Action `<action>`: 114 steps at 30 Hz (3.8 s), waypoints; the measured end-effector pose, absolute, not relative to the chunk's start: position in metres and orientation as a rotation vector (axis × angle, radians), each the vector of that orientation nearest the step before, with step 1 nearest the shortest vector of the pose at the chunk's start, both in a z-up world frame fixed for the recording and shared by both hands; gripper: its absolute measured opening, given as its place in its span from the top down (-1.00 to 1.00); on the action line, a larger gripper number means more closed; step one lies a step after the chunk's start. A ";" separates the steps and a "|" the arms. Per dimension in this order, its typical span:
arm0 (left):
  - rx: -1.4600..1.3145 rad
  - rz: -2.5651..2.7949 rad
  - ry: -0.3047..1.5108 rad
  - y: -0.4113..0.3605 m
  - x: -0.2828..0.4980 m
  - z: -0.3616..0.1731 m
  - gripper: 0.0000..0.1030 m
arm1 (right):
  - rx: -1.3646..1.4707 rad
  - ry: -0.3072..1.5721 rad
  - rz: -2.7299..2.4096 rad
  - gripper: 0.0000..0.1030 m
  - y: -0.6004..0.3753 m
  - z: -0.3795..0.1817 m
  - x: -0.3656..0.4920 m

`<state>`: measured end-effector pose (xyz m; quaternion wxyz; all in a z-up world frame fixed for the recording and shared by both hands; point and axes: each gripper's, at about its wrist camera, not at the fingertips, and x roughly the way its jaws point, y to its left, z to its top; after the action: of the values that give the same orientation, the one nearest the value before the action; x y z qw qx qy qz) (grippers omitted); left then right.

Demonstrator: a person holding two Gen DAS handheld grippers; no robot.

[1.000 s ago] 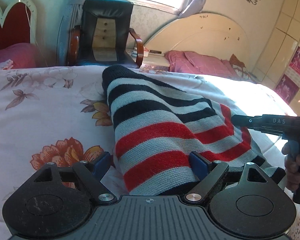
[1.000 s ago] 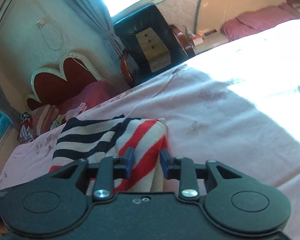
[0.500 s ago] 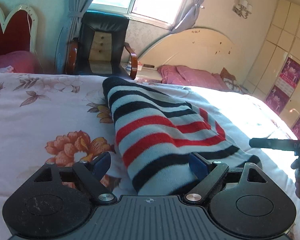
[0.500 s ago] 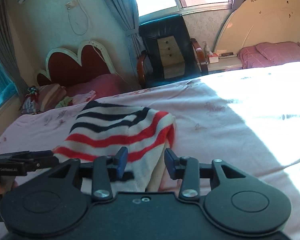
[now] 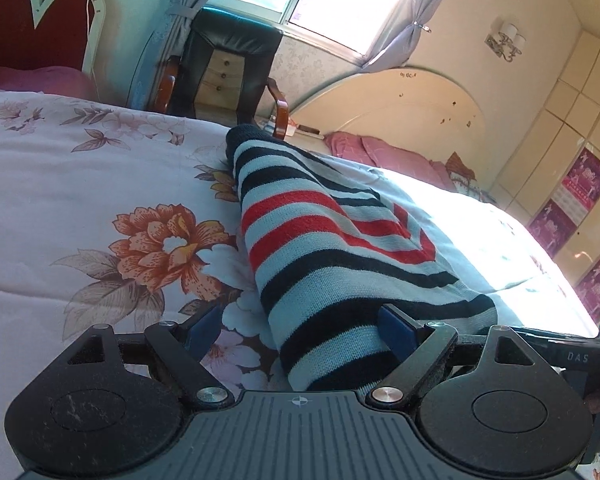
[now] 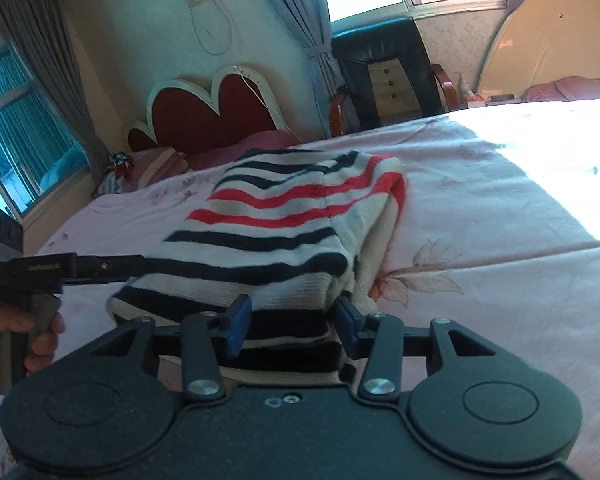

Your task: Fold small clothes

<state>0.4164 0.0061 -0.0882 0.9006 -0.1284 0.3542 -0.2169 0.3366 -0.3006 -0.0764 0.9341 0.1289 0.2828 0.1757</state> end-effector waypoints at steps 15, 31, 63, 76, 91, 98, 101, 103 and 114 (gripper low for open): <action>-0.360 -0.332 0.705 0.010 0.388 -0.102 -0.66 | 0.837 0.675 0.272 0.10 -0.317 -0.111 0.318; -0.376 -0.300 0.700 0.011 0.382 -0.107 -0.66 | 1.184 0.609 0.351 -0.01 -0.331 -0.146 0.332; -0.345 -0.310 0.743 0.009 0.390 -0.112 -0.66 | 0.936 0.559 0.517 0.00 -0.357 -0.114 0.352; -0.131 -0.276 0.692 -0.011 0.379 -0.099 -0.65 | 0.527 0.772 0.578 0.85 -0.330 -0.079 0.356; -0.075 -0.356 0.650 -0.023 0.406 -0.079 -0.65 | 0.366 0.596 0.298 0.66 -0.311 -0.034 0.312; -0.070 -0.358 0.734 -0.031 0.415 -0.092 -0.66 | 0.220 0.710 0.291 1.00 -0.288 -0.061 0.343; -0.093 -0.351 0.693 -0.025 0.420 -0.082 -0.66 | 0.290 0.621 0.276 -0.31 -0.300 -0.046 0.338; -0.115 -0.355 0.703 -0.024 0.432 -0.082 -0.66 | 0.321 0.625 0.253 0.12 -0.307 -0.045 0.351; -0.101 -0.388 0.750 -0.042 0.455 -0.092 -0.66 | 0.383 0.735 0.277 0.75 -0.325 -0.075 0.394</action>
<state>0.4552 -0.0420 -0.0916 0.9109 -0.0489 0.3639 -0.1884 0.3941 -0.3250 -0.0750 0.9062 0.1853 0.3557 0.1340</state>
